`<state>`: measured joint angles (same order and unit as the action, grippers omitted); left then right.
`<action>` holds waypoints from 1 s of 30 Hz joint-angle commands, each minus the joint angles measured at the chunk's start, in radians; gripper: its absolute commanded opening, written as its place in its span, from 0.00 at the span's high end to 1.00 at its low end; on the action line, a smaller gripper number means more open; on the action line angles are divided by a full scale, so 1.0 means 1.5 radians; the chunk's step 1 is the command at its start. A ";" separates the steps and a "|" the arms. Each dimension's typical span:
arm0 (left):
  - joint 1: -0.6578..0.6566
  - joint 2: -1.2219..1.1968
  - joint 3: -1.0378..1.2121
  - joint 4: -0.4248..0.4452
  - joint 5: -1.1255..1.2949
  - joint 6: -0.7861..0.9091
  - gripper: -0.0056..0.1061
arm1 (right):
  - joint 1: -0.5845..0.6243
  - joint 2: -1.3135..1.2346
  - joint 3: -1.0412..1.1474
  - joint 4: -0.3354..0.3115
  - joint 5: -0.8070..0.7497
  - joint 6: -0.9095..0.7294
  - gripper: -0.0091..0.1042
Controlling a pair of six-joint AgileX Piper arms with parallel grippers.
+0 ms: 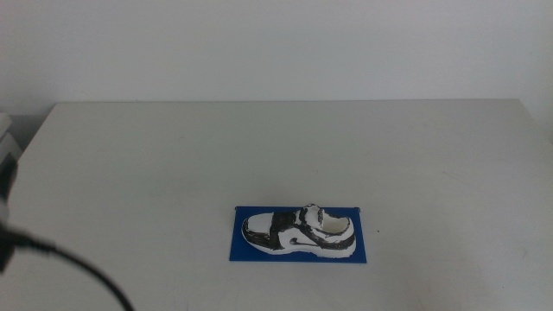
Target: Use one arm to grab the shoe from the table and place it on the mat.
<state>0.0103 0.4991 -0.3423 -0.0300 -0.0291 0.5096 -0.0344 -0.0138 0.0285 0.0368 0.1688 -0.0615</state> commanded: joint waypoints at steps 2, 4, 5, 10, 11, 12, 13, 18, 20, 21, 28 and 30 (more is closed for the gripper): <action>0.003 -0.083 0.078 -0.029 -0.102 -0.014 0.11 | -0.003 -0.014 -0.006 -0.006 -0.053 -0.008 0.33; 0.011 -0.143 0.129 -0.037 -0.092 -0.013 0.11 | -0.003 -0.014 -0.006 -0.006 -0.053 -0.008 0.33; 0.016 -0.166 0.147 -0.037 -0.089 -0.014 0.11 | -0.003 -0.014 -0.006 -0.006 -0.053 -0.008 0.33; 0.021 -0.282 0.230 -0.050 -0.052 -0.034 0.11 | -0.003 -0.014 -0.006 -0.006 -0.053 -0.008 0.33; 0.021 -0.296 0.239 -0.051 -0.038 -0.040 0.11 | -0.003 -0.014 -0.006 -0.006 -0.053 -0.008 0.33; 0.021 -0.315 0.249 -0.055 -0.024 -0.046 0.11 | -0.003 -0.014 -0.006 -0.006 -0.053 -0.008 0.33; 0.021 -0.333 0.251 -0.059 0.013 -0.048 0.11 | -0.003 -0.014 -0.006 -0.006 -0.053 -0.008 0.33; 0.022 -0.358 0.249 -0.076 0.105 -0.079 0.11 | -0.003 -0.014 -0.006 -0.006 -0.053 -0.008 0.33; 0.022 -0.358 0.249 -0.081 0.126 -0.101 0.11 | -0.003 -0.014 -0.006 -0.006 -0.053 -0.008 0.33; 0.022 -0.358 0.249 -0.081 0.135 -0.107 0.11 | -0.003 -0.014 -0.006 -0.006 -0.053 -0.008 0.33; 0.022 -0.358 0.249 -0.074 0.128 -0.113 0.11 | -0.003 -0.014 -0.006 -0.006 -0.053 -0.008 0.33; 0.022 -0.358 0.249 -0.074 0.119 -0.113 0.11 | -0.003 -0.014 -0.006 -0.006 -0.053 -0.008 0.33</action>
<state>0.0400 -0.0112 0.0284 -0.1294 0.2403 0.3557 -0.0344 -0.0138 0.0285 0.0368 0.1688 -0.0615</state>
